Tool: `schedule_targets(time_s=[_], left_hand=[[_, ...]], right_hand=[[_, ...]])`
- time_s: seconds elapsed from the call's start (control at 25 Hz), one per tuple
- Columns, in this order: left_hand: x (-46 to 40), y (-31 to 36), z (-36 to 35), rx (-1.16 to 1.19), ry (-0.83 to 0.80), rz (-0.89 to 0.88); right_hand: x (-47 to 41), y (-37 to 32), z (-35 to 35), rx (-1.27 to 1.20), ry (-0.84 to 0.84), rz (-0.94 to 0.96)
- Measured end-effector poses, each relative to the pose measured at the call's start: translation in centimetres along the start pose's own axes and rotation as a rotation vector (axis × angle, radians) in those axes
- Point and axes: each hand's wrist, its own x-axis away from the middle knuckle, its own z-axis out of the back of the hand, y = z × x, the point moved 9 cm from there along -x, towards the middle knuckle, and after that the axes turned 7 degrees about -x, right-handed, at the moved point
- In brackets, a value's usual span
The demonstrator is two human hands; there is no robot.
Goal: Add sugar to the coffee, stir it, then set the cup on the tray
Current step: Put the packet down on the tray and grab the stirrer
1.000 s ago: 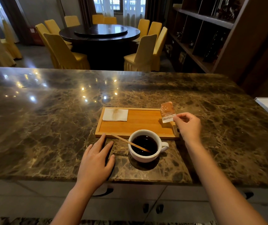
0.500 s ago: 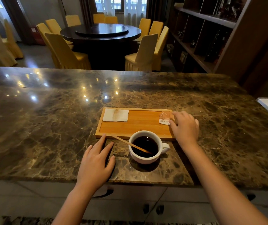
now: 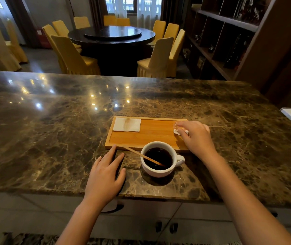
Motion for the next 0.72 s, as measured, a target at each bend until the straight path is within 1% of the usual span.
schedule_targets(time_s=[0.04, 0.12, 0.2, 0.28, 0.36, 0.44, 0.52, 0.6, 0.72], left_hand=[[0.0, 0.0, 0.0, 0.002, 0.003, 0.0], [0.0, 0.0, 0.0, 0.006, 0.007, 0.003], [0.1, 0.0, 0.0, 0.006, 0.006, 0.004], [0.0, 0.0, -0.1, 0.004, 0.004, 0.002], [0.0, 0.0, -0.1, 0.002, 0.005, 0.002], [0.0, 0.0, -0.1, -0.001, 0.006, 0.005], [0.0, 0.0, -0.1, -0.003, 0.005, 0.005], [0.0, 0.0, -0.1, -0.003, 0.003, 0.004], [0.0, 0.0, 0.0, 0.004, 0.006, 0.004]], right_hand=[[0.1, -1.7, 0.3, -0.106, -0.007, 0.035], [1.0, -6.4, -0.2, -0.229, -0.123, 0.145], [2.6, -10.8, -1.8, -0.183, -0.255, 0.284], [3.8, -13.4, -3.1, -0.075, -0.291, 0.373], [4.1, -14.3, -4.1, -0.002, -0.294, 0.405], [3.9, -14.7, -5.0, -0.002, -0.309, 0.413], [3.7, -14.5, -5.3, -0.056, -0.326, 0.377], [3.4, -13.6, -4.6, -0.15, -0.312, 0.293], [2.4, -11.2, -2.1, -0.309, -0.236, 0.154]])
